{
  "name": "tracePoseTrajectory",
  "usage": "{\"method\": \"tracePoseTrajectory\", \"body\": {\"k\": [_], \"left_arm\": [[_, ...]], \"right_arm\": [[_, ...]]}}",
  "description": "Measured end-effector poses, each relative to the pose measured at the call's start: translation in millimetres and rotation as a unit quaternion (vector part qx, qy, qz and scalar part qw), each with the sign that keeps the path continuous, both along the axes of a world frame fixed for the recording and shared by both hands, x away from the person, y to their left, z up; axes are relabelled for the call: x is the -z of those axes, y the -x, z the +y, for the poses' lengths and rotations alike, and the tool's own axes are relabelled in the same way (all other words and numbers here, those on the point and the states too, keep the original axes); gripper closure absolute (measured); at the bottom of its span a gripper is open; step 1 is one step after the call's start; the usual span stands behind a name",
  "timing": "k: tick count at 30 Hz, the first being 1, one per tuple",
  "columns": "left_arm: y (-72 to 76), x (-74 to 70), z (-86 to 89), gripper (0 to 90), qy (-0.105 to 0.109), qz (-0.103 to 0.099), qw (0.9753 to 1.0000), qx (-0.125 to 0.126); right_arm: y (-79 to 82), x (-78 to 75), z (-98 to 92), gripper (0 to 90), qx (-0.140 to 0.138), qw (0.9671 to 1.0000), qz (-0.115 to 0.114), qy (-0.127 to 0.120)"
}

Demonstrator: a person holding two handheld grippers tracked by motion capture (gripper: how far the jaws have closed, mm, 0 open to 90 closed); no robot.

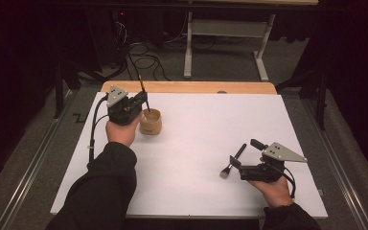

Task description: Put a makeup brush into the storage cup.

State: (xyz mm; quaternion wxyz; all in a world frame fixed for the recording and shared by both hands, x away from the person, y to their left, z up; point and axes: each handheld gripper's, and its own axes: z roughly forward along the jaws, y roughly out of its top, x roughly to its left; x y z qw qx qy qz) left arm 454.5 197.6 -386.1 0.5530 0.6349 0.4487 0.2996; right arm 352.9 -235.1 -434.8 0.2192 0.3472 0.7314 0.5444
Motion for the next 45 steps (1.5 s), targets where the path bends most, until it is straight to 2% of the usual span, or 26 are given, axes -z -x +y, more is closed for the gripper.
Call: {"method": "tracePoseTrajectory", "body": {"k": [11, 16, 25, 30, 41, 45], "left_arm": [[-14.2, 9.6, 7.9, 83.6, 0.012, 0.019, 0.9996, -0.015], [-15.0, 12.5, 8.7, 83.5, -0.001, 0.026, 0.9995, -0.018], [-16.1, 22.1, 8.7, 83.4, -0.006, 0.038, 0.9991, -0.021], [-17.2, 29.1, 12.8, 83.4, -0.001, 0.05, 0.9984, -0.027], [-17.0, 42.9, 14.1, 83.1, -0.01, 0.076, 0.9967, -0.026], [-15.9, 44.2, 15.0, 83.1, -0.013, 0.078, 0.9966, -0.024]], "right_arm": [[0.1, 0.6, 0.4, 1.3, 0.0, 1.0, 0.001, 0.0], [0.1, 1.5, 0.2, 1.7, 0.001, 1.0, 0.003, 0.0], [0.6, 1.6, 0.8, 2.0, -0.001, 1.0, 0.003, 0.002], [0.7, 2.0, 0.9, 2.2, -0.002, 1.0, 0.003, 0.003], [0.4, 3.2, 1.7, 2.6, -0.001, 1.0, 0.005, 0.005], [0.5, 3.4, 2.0, 2.6, -0.002, 1.0, 0.005, 0.005]]}}
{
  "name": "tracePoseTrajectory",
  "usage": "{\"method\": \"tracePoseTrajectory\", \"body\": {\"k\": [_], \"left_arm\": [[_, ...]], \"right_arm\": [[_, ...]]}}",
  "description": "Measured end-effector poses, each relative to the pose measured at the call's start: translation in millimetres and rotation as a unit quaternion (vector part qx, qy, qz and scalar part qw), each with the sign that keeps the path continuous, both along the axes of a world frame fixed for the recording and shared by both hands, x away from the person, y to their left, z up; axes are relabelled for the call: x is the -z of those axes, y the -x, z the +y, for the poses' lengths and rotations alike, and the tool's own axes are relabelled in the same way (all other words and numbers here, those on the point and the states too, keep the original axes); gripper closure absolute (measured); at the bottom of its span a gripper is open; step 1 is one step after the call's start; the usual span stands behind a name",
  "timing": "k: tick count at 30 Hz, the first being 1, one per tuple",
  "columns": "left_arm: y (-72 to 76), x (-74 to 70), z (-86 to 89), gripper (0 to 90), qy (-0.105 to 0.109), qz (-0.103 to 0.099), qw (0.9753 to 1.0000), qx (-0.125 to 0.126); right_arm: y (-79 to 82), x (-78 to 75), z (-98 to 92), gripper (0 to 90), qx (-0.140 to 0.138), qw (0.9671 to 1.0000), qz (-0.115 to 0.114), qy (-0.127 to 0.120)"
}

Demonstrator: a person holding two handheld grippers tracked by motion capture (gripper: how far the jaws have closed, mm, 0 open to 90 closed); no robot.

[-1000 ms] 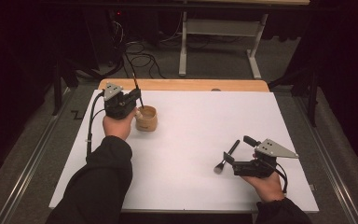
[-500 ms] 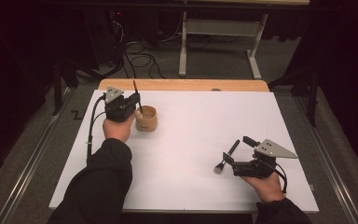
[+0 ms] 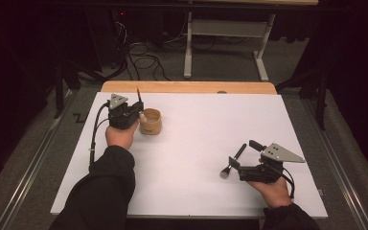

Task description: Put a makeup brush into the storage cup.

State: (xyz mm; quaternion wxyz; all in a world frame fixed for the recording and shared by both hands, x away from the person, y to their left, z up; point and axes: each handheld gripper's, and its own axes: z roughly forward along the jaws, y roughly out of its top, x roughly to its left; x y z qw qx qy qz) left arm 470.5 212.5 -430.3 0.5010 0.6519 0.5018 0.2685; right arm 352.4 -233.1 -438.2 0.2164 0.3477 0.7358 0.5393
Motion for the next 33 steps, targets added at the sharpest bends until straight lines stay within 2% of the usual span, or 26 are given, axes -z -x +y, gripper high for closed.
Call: {"method": "tracePoseTrajectory", "body": {"k": [11, 14, 16, 17, 19, 24, 28, 30, 33], "left_arm": [[1.7, -2.9, 0.7, 80.7, 0.011, -0.007, 0.9999, 0.005], [1.2, -3.1, 1.9, 56.5, 0.017, -0.003, 0.9998, 0.013], [1.8, -3.5, 2.7, 44.2, 0.014, 0.0, 0.9998, 0.01], [2.4, -4.0, 3.5, 41.0, 0.014, 0.002, 0.9999, 0.009], [4.0, -5.7, 4.9, 36.1, 0.014, 0.001, 0.9999, 0.008], [9.3, -10.7, 6.6, 31.7, 0.013, 0.001, 0.9999, 0.01], [15.1, -13.6, 7.5, 29.6, 0.007, 0.008, 0.9999, 0.013], [18.5, -13.8, 7.3, 28.6, -0.002, 0.009, 0.9998, 0.018], [23.7, -13.4, 6.5, 24.0, -0.006, 0.016, 0.9996, 0.022]], "right_arm": [[0.0, 0.2, 0.4, 2.6, 0.0, 1.0, 0.0, 0.0], [0.1, 0.1, 0.2, 2.7, -0.001, 1.0, 0.001, 0.0], [0.0, 0.2, 0.3, 2.7, -0.001, 1.0, 0.0, 0.001], [0.0, 0.3, 0.4, 2.7, -0.001, 1.0, 0.0, 0.001], [0.0, 0.3, 0.9, 2.7, 0.0, 1.0, 0.0, 0.001], [0.4, 0.0, 1.4, 2.7, -0.001, 1.0, -0.002, 0.001], [0.9, -0.2, 1.7, 2.7, -0.002, 1.0, -0.002, 0.001], [1.1, -0.4, 1.8, 2.7, -0.001, 1.0, -0.003, 0.001], [1.3, -0.6, 1.9, 2.7, -0.001, 1.0, -0.004, 0.0]]}}
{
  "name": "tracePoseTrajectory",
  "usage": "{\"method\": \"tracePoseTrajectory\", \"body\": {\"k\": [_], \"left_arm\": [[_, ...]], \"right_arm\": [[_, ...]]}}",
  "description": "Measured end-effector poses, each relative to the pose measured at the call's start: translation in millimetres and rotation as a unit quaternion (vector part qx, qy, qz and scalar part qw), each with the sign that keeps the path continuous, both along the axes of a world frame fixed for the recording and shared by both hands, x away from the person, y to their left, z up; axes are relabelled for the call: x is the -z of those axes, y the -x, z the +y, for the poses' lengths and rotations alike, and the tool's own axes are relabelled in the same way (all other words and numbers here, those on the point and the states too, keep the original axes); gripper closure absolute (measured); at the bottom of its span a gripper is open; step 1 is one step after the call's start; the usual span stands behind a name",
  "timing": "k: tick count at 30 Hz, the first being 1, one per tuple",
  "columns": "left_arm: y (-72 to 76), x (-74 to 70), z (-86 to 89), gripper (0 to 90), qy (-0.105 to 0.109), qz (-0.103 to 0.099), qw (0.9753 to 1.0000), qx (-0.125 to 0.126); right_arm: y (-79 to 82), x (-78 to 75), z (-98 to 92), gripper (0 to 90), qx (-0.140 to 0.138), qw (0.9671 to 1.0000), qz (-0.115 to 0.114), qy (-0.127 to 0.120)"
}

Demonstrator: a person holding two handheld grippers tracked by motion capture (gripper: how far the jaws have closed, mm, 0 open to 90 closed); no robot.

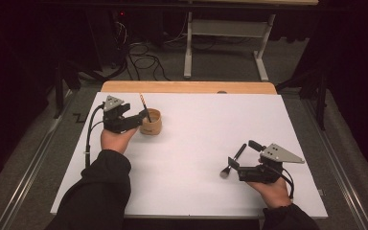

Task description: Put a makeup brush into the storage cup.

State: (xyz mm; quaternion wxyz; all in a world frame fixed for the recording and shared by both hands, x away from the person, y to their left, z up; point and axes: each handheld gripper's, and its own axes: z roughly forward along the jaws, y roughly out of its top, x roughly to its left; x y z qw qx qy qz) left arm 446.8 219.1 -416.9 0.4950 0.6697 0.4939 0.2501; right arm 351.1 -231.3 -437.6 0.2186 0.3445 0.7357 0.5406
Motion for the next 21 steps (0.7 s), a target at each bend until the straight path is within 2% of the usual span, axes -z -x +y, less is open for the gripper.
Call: {"method": "tracePoseTrajectory", "body": {"k": [6, 11, 16, 19, 21], "left_arm": [[12.3, 0.2, -1.4, 20.0, -0.004, -0.01, 0.9998, 0.015], [21.8, 1.5, -2.7, 16.5, -0.009, -0.013, 0.9998, 0.016], [31.3, 3.8, 0.5, 15.5, -0.001, -0.022, 0.9997, 0.015], [36.5, 5.3, 1.6, 13.4, -0.005, -0.02, 0.9997, 0.016], [39.9, 6.9, 2.5, 9.4, 0.001, -0.013, 0.9998, 0.016]], "right_arm": [[0.0, -0.1, 0.1, 2.7, 0.001, 1.0, 0.0, 0.001], [0.0, -0.2, -0.2, 2.7, 0.002, 1.0, 0.0, 0.001], [0.5, -0.5, -0.4, 2.7, 0.003, 1.0, 0.0, 0.0], [0.3, -0.3, -0.2, 2.7, 0.003, 1.0, 0.0, 0.001], [0.2, -0.3, -0.2, 2.7, 0.003, 1.0, 0.0, 0.001]]}}
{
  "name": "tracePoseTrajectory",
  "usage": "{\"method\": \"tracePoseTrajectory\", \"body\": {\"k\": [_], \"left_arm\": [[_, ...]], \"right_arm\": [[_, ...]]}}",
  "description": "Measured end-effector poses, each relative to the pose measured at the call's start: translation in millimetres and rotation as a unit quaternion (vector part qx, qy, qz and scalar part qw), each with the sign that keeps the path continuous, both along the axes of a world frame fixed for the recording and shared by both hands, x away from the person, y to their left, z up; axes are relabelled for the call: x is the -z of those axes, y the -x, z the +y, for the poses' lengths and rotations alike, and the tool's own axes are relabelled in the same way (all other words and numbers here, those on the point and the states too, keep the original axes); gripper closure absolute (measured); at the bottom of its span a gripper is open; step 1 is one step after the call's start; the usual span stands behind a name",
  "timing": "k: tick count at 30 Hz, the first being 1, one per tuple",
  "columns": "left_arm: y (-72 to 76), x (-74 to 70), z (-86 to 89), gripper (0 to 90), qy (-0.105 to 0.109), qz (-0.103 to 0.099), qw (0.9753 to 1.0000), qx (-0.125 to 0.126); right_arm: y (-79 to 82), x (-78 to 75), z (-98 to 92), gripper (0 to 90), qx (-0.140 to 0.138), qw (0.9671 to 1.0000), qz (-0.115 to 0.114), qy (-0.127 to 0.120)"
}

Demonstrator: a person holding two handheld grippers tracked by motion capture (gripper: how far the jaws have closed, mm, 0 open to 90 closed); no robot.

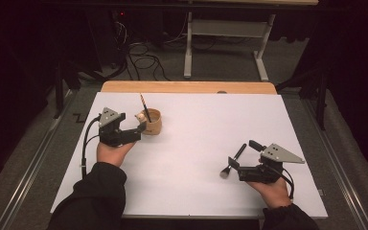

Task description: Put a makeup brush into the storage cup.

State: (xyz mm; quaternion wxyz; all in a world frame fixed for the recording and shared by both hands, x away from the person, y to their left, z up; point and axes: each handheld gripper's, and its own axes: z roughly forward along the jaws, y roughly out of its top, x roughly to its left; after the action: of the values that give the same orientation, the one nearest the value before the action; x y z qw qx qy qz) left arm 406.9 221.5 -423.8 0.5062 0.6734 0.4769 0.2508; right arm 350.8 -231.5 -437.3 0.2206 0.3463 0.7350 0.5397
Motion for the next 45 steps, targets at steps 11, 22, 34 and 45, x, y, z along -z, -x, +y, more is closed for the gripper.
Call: {"method": "tracePoseTrajectory", "body": {"k": [11, 22, 34, 45], "left_arm": [[23.0, 5.7, -6.7, 0.1, 0.003, 0.004, 0.9998, 0.022], [58.4, 14.1, -20.0, 0.2, 0.019, 0.0, 0.9979, 0.061], [69.5, 34.6, -23.6, 0.2, -0.017, -0.014, 0.9966, 0.079], [65.7, 36.0, -15.8, 0.2, -0.009, -0.016, 0.9968, 0.078]], "right_arm": [[-0.1, 0.3, -0.2, 2.7, 0.002, 1.0, 0.0, 0.002], [-0.3, 0.5, -0.8, 2.7, 0.004, 1.0, -0.001, 0.005], [-0.6, 1.9, 0.2, 2.7, 0.01, 0.9998, -0.005, 0.017], [-2.2, -0.9, -18.0, 2.7, 0.056, 0.9982, -0.01, 0.019]]}}
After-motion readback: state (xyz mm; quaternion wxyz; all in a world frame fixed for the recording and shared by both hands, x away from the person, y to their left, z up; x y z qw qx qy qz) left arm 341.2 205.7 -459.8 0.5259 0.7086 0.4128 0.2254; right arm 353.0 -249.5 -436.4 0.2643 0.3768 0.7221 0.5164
